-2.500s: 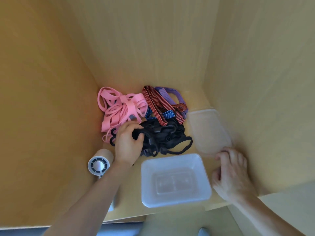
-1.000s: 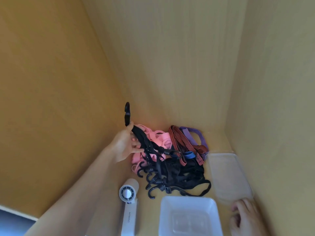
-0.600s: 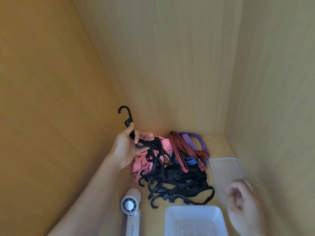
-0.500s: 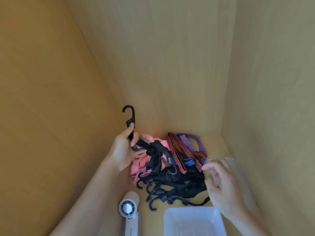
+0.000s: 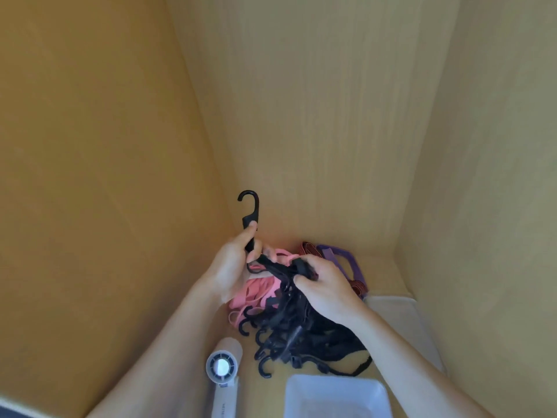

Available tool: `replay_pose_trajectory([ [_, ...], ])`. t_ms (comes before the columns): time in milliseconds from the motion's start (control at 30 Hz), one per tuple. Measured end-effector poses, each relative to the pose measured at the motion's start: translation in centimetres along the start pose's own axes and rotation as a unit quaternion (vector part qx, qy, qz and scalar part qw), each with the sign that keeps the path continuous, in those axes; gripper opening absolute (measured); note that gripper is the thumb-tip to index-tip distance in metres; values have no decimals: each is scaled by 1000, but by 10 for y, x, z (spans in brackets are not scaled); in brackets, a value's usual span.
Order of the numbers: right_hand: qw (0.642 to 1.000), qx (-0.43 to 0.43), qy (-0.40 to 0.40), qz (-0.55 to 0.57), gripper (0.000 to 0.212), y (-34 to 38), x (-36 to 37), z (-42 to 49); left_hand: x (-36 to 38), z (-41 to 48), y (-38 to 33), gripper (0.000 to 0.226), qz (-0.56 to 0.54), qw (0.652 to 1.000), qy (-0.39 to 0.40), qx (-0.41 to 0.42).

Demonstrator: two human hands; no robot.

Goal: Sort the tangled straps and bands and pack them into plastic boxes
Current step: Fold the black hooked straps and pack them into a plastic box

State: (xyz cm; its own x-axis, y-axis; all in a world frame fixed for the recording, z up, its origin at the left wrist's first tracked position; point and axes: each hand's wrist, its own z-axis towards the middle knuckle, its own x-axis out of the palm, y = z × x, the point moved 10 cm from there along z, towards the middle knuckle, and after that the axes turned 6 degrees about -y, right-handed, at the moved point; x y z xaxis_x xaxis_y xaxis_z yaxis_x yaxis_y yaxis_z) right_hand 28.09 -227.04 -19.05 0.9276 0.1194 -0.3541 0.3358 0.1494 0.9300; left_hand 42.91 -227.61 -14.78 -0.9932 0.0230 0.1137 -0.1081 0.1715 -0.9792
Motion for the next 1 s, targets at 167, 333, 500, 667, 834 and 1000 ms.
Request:
replay_pose_trajectory([
  [167, 979, 95, 37, 177, 32, -7, -10, -3, -2, 2, -6, 69, 6, 1000, -20, 17],
  [333, 982, 119, -40, 144, 27, -28, -45, -12, -16, 5, -8, 68, 11, 997, -66, 28],
  [500, 912, 255, -260, 189, 18, -92, -118, -38, -27, 8, -18, 68, 2, 995, -96, 34],
  [667, 847, 347, -345, 209, 15, -142, -152, -63, -28, 9, -31, 63, 23, 994, -97, 49],
  [834, 837, 363, -307, 270, 16, -139, -129, -57, -19, 4, -32, 41, 123, 988, -72, 54],
  [1000, 841, 347, -258, 325, 15, -122, -114, -46, -15, 0, -34, 20, 181, 979, -55, 70],
])
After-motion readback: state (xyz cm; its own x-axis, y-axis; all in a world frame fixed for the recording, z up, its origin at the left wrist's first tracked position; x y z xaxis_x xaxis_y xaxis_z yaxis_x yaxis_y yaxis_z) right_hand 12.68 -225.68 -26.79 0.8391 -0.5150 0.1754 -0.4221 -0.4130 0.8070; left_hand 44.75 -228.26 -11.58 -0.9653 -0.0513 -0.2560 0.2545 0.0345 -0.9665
